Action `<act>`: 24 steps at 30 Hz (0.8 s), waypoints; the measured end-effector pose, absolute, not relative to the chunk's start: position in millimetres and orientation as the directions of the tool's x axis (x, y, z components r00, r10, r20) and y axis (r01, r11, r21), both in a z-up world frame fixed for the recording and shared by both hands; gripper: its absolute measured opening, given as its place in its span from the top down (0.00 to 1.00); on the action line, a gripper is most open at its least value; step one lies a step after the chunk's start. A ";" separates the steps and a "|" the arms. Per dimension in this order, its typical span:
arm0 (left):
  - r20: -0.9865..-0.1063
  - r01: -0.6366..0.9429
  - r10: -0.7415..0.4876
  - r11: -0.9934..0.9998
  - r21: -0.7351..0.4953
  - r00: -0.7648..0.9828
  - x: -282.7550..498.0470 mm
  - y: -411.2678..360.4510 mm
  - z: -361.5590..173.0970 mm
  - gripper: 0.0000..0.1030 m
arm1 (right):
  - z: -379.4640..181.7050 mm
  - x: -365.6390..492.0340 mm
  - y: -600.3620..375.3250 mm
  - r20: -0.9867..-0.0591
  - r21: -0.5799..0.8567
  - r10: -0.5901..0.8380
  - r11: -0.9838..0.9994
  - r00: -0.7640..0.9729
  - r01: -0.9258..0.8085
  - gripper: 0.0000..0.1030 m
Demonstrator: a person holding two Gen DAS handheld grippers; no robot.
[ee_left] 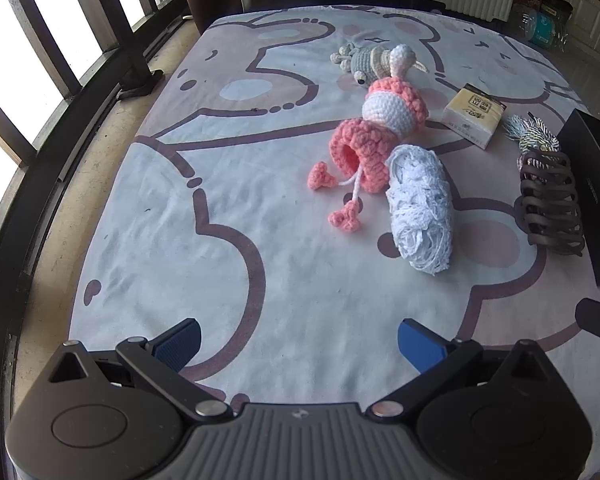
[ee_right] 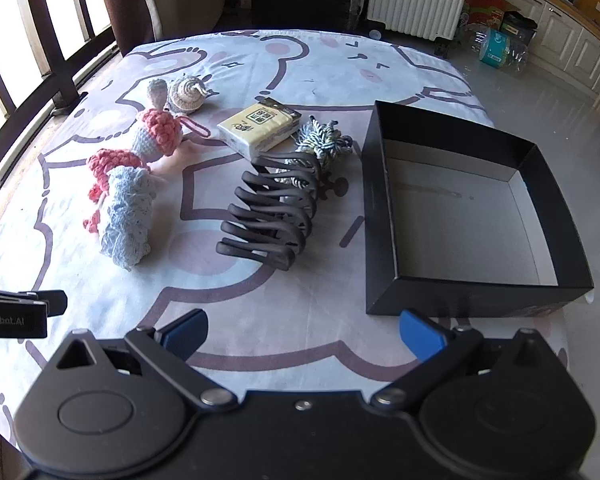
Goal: Organize objects
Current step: 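Move left tool to the light-blue crochet roll while right tool approaches the black claw clip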
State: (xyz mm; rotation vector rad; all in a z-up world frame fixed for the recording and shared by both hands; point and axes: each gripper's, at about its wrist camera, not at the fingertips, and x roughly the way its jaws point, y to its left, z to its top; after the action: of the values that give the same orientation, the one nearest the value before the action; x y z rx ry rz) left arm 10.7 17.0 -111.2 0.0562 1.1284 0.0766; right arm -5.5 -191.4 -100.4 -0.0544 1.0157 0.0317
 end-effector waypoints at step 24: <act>-0.834 0.056 0.004 0.998 0.041 0.552 38.9 -3.8 -105.3 0.00 | -93.2 43.3 -200.6 -0.778 0.187 0.166 0.982 0.607 -0.029 0.00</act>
State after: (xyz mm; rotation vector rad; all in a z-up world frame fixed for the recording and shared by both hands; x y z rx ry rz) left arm 38.9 -3.8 -105.3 0.0656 0.9856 -0.0310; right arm 43.3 -200.6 -93.2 0.1617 0.9133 0.1129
